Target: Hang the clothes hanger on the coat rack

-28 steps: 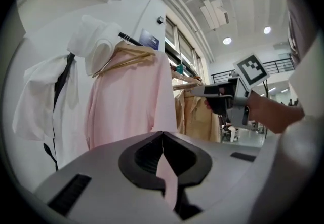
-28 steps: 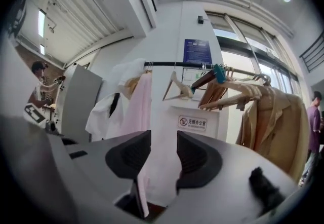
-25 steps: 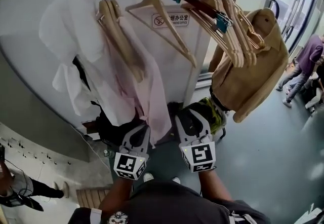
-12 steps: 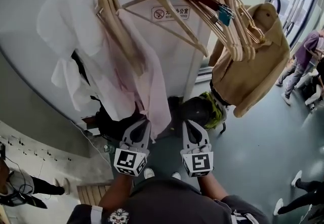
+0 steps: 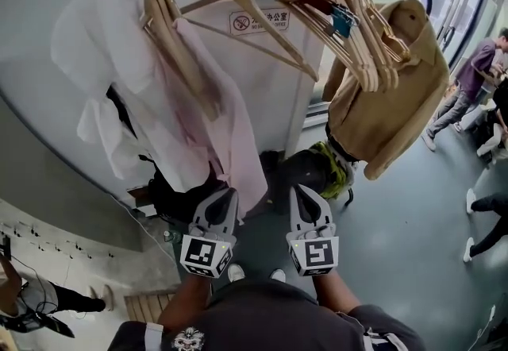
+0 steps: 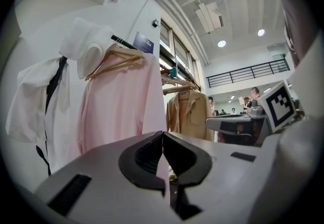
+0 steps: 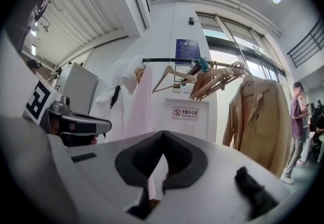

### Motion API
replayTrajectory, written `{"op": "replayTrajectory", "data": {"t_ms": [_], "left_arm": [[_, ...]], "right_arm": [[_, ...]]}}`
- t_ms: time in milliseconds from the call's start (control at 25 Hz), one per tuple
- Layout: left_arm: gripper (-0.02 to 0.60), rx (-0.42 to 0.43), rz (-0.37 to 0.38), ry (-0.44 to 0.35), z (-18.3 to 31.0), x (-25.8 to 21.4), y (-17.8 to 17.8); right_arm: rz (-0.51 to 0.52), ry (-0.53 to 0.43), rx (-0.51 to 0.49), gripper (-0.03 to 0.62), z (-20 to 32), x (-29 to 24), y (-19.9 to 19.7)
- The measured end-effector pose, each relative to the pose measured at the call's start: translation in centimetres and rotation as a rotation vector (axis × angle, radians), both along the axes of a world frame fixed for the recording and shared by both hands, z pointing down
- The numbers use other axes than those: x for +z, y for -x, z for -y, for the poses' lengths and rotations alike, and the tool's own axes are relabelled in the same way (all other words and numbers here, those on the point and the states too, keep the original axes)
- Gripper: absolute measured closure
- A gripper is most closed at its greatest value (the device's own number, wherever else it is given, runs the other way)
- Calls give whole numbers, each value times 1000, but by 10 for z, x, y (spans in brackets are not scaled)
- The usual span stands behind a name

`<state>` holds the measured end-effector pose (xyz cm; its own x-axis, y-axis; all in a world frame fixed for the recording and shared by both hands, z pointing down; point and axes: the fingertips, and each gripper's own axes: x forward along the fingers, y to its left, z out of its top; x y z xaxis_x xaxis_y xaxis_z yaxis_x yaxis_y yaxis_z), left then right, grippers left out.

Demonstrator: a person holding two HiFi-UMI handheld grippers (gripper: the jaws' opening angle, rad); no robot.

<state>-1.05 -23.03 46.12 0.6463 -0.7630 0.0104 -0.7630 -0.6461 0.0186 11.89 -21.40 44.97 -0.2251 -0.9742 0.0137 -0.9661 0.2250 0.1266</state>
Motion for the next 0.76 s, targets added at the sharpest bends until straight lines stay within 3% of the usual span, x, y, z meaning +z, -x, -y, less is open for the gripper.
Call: {"op": "replayTrajectory", "data": {"t_ms": [560, 760], "left_arm": [[572, 21, -32, -32, 0, -22, -10], [572, 6, -37, -41, 3, -25, -8]], "right_arm": [[6, -34, 3, 580, 6, -11, -5], [23, -1, 13, 580, 13, -10, -8]]}}
